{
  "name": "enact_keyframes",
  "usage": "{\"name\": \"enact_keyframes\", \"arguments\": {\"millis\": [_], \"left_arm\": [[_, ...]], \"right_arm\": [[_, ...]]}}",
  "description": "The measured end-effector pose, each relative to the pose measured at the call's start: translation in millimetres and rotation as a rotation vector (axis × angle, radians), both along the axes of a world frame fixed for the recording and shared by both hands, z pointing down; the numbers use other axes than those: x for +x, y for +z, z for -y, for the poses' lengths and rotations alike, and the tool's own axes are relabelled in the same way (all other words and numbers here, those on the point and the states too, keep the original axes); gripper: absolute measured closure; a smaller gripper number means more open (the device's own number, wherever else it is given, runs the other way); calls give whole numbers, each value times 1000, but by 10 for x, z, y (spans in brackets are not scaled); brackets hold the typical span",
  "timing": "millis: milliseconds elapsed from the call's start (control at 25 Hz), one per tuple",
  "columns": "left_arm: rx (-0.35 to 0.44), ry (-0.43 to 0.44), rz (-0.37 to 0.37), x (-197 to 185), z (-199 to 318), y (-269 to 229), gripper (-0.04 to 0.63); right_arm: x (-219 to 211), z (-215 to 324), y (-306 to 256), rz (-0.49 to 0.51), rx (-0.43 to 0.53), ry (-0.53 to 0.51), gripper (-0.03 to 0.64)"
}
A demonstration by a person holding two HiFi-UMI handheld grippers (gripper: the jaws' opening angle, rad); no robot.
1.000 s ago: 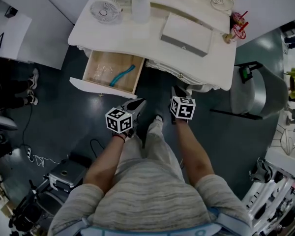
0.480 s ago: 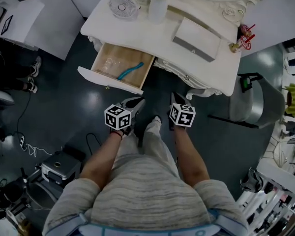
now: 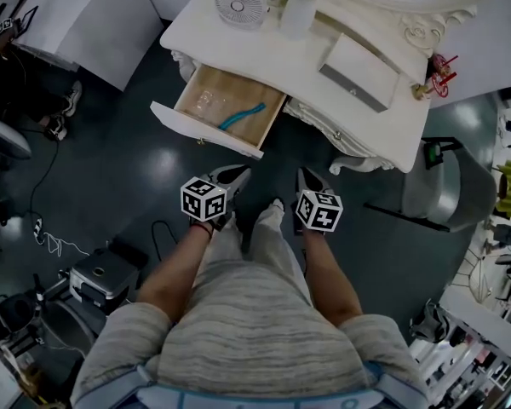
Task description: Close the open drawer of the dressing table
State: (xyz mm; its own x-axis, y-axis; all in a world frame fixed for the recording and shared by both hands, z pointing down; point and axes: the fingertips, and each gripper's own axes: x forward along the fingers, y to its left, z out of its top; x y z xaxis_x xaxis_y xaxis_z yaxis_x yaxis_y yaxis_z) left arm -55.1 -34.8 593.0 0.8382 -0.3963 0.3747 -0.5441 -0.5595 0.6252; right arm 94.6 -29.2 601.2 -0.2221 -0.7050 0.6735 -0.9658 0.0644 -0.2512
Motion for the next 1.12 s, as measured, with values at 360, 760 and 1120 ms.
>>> {"name": "enact_keyframes", "arguments": {"millis": [360, 760, 1120], "left_arm": [[-9, -36, 45, -326, -7, 100, 578], [-38, -86, 158, -731, 101, 357, 577], [-44, -111, 262, -927, 206, 517, 554]], "right_arm": [[-228, -39, 14, 9, -5, -40, 603], [-250, 12, 37, 15, -8, -34, 603], [-268, 42, 56, 18, -12, -34, 603]]}}
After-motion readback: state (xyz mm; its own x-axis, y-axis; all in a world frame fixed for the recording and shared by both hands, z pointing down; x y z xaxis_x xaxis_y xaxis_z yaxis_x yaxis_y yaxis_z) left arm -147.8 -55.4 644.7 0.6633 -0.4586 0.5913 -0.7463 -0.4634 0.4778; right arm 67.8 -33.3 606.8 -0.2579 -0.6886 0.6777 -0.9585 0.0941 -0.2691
